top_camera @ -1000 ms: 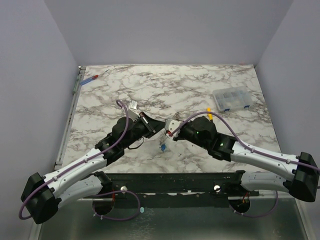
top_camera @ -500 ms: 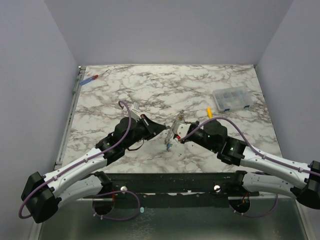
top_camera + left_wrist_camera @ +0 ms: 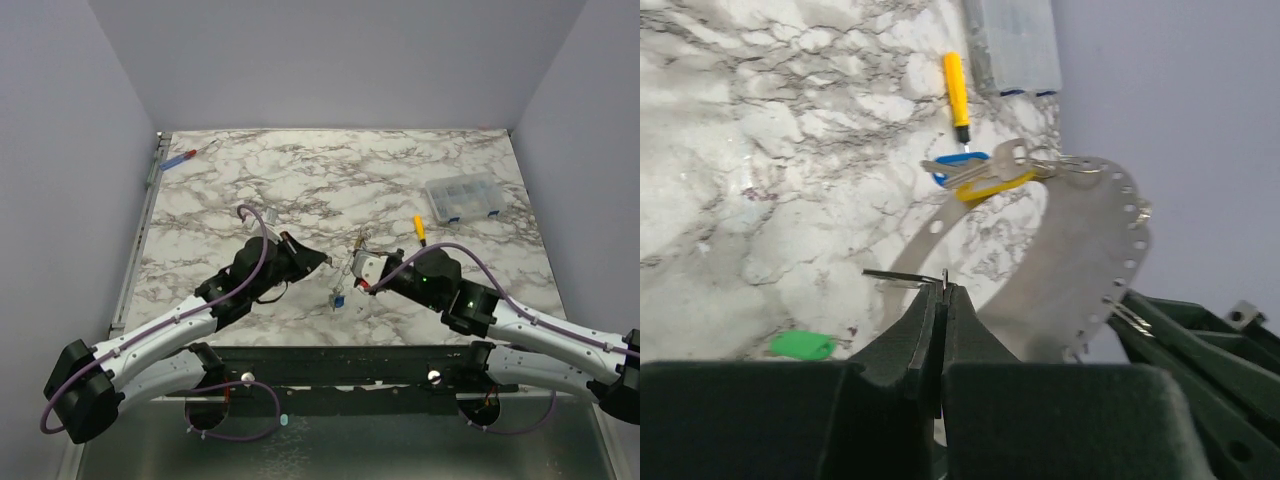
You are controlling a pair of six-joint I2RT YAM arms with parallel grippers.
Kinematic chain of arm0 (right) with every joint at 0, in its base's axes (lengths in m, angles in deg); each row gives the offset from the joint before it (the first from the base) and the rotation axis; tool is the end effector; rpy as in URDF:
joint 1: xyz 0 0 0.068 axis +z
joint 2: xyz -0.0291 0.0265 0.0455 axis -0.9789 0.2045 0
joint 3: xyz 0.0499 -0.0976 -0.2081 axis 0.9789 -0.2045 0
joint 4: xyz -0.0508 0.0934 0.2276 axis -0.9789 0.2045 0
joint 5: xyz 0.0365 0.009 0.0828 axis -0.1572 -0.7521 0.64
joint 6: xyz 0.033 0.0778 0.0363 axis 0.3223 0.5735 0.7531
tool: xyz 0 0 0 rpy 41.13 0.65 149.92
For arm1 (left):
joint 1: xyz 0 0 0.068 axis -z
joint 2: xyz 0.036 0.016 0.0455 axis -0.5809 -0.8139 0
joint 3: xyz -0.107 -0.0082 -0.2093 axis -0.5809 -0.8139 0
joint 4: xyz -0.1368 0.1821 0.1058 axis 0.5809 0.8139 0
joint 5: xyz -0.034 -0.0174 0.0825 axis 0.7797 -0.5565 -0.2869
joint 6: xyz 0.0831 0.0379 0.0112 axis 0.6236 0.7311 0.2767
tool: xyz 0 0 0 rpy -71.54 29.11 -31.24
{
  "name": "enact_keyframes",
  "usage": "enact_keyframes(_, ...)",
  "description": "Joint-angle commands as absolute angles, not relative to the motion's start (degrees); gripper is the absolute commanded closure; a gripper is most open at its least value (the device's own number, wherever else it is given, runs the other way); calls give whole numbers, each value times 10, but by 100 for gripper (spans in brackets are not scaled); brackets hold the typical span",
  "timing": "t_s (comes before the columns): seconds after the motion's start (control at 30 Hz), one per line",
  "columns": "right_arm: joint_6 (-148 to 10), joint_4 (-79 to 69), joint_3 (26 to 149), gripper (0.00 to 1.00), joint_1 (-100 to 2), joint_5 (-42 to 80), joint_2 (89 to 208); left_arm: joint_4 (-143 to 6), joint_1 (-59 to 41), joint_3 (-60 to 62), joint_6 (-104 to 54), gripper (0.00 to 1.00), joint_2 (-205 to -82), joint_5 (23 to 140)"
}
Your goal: Put the keys on the keyring
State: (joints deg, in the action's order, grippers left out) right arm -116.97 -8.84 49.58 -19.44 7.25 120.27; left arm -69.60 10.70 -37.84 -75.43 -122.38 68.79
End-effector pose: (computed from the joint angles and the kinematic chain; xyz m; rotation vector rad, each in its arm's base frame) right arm 0.1493 0.2346 0.2593 -1.3271 1.1804 0.1550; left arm 0.1961 -0.1954 0.2226 -0.3483 2.0352 -1.1872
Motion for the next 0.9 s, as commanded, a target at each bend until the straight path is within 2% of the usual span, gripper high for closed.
enact_keyframes(0.0, -1152, -77, 482, 99, -195, 80, 1173, -714, 109, -414, -708, 100, -1245, 657)
enact_keyframes(0.07, -1145, -68, 479, 100, -195, 80, 1164, -723, 109, -422, -692, 95, -1262, 665)
enact_keyframes(0.1, -1142, -63, 477, 99, -195, 80, 1159, -724, 109, -423, -683, 88, -1270, 671)
enact_keyframes(0.13, -1140, -59, 476, 99, -195, 78, 1156, -723, 109, -425, -672, 78, -1279, 679)
enact_keyframes(0.2, -1137, -43, 476, 99, -195, 75, 1145, -721, 109, -430, -663, 49, -1291, 694)
enact_keyframes(0.23, -1135, -37, 475, 99, -195, 74, 1141, -718, 109, -434, -664, 37, -1293, 695)
enact_keyframes(0.3, -1133, -27, 475, 99, -195, 71, 1131, -700, 109, -440, -665, 20, -1289, 680)
enact_keyframes(0.33, -1132, -22, 475, 99, -195, 69, 1126, -681, 109, -440, -663, 17, -1282, 666)
enact_keyframes(0.43, -1125, -5, 478, 99, -195, 58, 1111, -616, 109, -426, -652, 16, -1270, 631)
enact_keyframes(0.63, -1108, 18, 473, 100, -194, 48, 1083, -506, 109, -393, -635, 25, -1266, 608)
enact_keyframes(0.77, -1099, 27, 470, 99, -195, 54, 1074, -466, 109, -393, -643, 39, -1267, 573)
enact_keyframes(0.87, -1094, 30, 472, 100, -195, 62, 1069, -456, 109, -385, -630, 45, -1292, 570)
